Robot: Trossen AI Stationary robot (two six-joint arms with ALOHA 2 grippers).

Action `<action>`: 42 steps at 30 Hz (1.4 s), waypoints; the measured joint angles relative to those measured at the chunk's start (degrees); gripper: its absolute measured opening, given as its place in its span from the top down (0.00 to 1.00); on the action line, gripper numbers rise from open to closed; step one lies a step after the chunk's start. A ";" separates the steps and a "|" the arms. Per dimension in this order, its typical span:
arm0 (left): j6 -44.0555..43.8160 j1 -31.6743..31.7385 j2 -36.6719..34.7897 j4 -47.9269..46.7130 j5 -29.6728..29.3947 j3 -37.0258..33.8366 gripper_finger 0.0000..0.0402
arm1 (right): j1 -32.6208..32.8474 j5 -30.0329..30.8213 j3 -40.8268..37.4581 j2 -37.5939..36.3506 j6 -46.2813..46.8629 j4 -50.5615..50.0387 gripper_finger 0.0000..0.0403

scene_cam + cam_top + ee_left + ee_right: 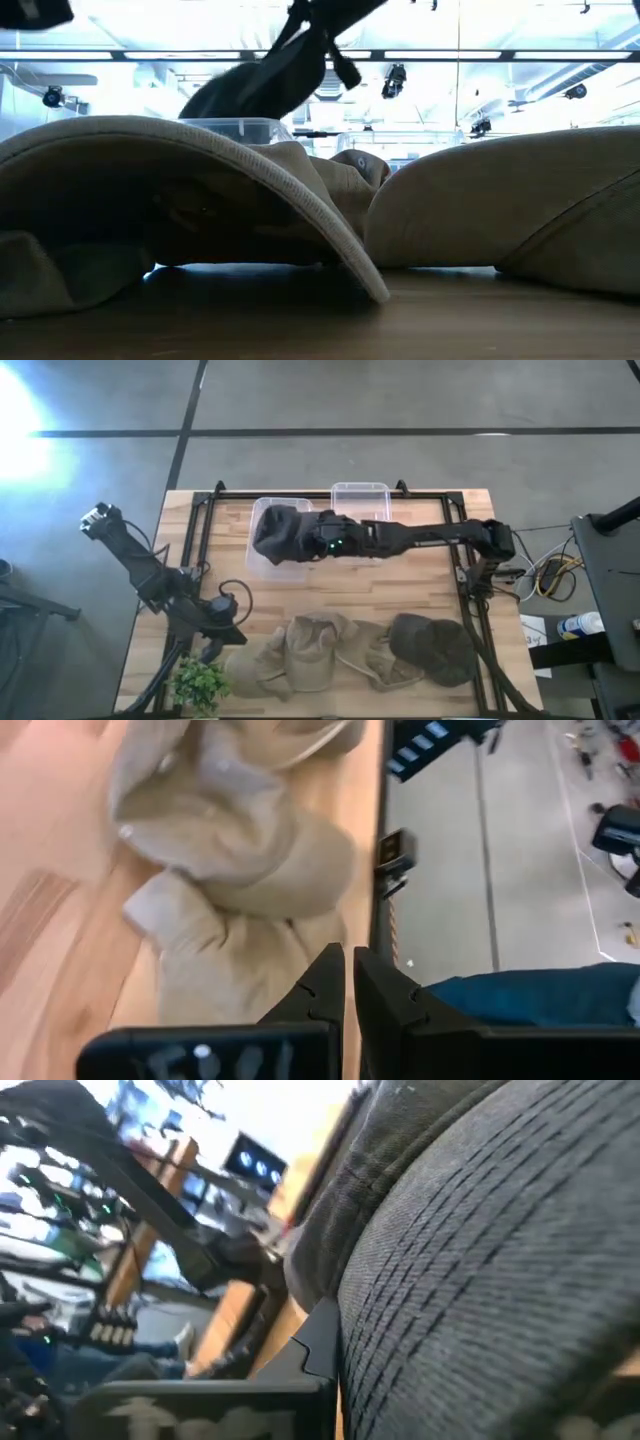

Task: Pick & Place hat
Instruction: Put the left gray cap into the left transparent bin, then put the gray cap into the left transparent bin

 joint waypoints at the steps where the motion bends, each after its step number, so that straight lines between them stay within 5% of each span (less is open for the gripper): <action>1: -0.81 -0.01 -0.06 -0.12 0.03 -0.71 0.95 | -0.50 -0.90 0.20 0.64 0.00 -0.28 0.97; 8: -1.83 -0.04 -0.16 0.07 0.13 -2.84 0.95 | -1.82 -2.96 2.12 5.15 0.55 0.52 0.93; 18: -1.87 -0.04 -0.22 1.68 0.13 -2.84 0.95 | -1.66 -3.43 2.90 7.81 0.71 4.29 0.60; 28: -0.32 0.02 -0.05 1.80 -0.81 -2.84 0.95 | 7.43 4.71 2.88 -2.27 2.60 -28.61 0.51; 34: -0.27 0.17 0.38 2.44 -2.51 -2.85 0.95 | 20.28 2.28 2.88 -5.07 18.23 -47.48 0.52; 42: 0.54 0.94 2.48 13.27 -15.46 -2.84 0.95 | 36.02 -2.97 2.19 -3.04 47.86 -59.62 0.52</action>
